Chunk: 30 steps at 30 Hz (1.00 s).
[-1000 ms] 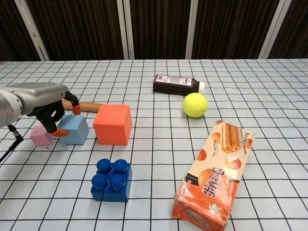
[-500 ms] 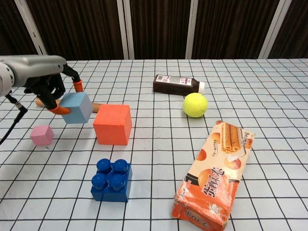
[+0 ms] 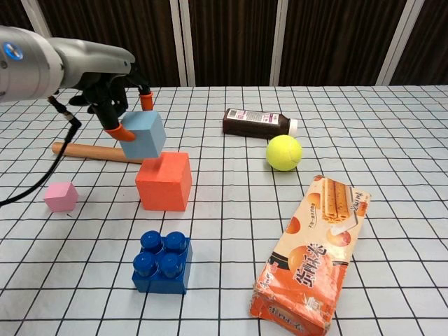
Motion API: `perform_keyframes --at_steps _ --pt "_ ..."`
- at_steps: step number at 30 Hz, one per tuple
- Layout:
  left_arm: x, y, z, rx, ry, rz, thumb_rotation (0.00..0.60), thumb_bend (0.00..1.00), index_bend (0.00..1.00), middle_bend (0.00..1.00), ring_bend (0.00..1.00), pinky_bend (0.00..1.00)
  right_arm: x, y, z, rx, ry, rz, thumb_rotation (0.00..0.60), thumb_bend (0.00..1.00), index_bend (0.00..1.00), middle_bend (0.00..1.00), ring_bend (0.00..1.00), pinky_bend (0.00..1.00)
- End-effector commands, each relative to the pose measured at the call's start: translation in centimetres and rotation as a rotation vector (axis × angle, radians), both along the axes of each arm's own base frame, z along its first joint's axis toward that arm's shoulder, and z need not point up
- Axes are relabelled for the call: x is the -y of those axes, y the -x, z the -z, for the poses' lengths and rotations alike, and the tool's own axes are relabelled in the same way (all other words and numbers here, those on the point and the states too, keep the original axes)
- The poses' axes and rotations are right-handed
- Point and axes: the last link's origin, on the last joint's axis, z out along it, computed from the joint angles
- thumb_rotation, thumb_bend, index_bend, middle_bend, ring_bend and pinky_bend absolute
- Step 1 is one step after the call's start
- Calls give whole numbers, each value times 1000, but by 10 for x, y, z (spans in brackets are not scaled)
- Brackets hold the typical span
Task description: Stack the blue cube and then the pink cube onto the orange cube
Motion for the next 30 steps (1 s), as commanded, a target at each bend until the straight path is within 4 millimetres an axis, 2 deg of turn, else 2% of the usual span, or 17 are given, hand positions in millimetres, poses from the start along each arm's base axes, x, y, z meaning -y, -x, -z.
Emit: perform_keyframes --at_steps 1,13,30 --pt "0 -6 6 -15 5 -1 600 318 368 813 770 835 0 1 -2 4 4 2 600 129 0 7 31 137" --pt "1 -18 19 -70 -7 -6 600 318 378 816 775 839 -1 3 -4 17 9 -4 600 128 0 7 31 137" --pt "1 -13 27 -106 -19 -28 600 318 379 816 776 839 0 2 -3 14 4 -7 600 128 0 7 31 137"
